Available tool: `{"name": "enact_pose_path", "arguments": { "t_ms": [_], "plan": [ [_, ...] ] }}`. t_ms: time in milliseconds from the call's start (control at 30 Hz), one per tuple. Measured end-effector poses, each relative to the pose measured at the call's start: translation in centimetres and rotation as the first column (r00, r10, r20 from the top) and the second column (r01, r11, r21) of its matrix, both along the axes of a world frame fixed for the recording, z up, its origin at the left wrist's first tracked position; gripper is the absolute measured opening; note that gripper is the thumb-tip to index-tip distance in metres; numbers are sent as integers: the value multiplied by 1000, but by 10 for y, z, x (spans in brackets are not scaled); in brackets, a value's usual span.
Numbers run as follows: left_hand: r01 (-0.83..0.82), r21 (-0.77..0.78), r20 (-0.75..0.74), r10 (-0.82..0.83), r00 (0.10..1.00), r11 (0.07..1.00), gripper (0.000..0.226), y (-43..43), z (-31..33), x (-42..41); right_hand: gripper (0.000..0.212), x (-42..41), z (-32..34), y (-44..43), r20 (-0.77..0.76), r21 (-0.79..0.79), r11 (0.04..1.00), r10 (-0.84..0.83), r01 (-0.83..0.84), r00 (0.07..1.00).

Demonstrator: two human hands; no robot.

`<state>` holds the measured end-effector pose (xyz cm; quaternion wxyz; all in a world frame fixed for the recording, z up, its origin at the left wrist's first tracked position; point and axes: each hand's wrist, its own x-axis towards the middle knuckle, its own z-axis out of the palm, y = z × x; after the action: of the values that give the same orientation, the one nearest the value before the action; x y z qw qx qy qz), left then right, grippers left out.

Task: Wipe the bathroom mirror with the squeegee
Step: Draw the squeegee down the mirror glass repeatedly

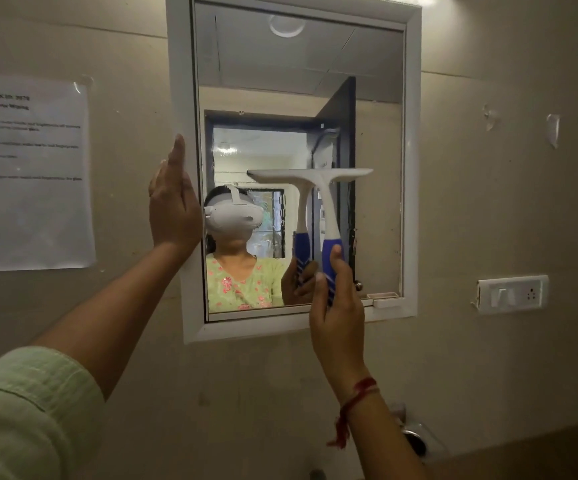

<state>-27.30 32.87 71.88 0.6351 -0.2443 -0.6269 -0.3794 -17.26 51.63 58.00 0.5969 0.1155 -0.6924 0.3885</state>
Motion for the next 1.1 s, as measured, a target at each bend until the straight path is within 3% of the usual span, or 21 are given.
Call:
{"name": "enact_pose_path", "arguments": {
  "t_ms": [167, 433, 667, 933, 1100],
  "plan": [
    [-8, -1, -3, 8, 1000, 1000, 46, 0, 0, -1, 44, -5, 38, 4, -42, -11, 998, -54, 54, 998],
    [-4, -2, -2, 4, 1000, 1000, 47, 0, 0, -2, 47, 1, -38, 1, 1, 10, 1000, -9, 9, 1000],
    [-10, -1, 5, 10, 1000, 1000, 46, 0, 0, -1, 45, 4, 21, 11, -24, 11, 999, -40, 41, 999],
    [-7, -4, -1, 7, 1000, 1000, 45, 1, -1, 1, 47, 17, -49, 3, 57, -8, 1000, 8, -7, 998],
    [0, 0, 1, 0, 1000, 1000, 46, 0, 0, -2, 41, 10, -6, 3, -14, -36, 999, 0, 0, 1000]
  ]
}}
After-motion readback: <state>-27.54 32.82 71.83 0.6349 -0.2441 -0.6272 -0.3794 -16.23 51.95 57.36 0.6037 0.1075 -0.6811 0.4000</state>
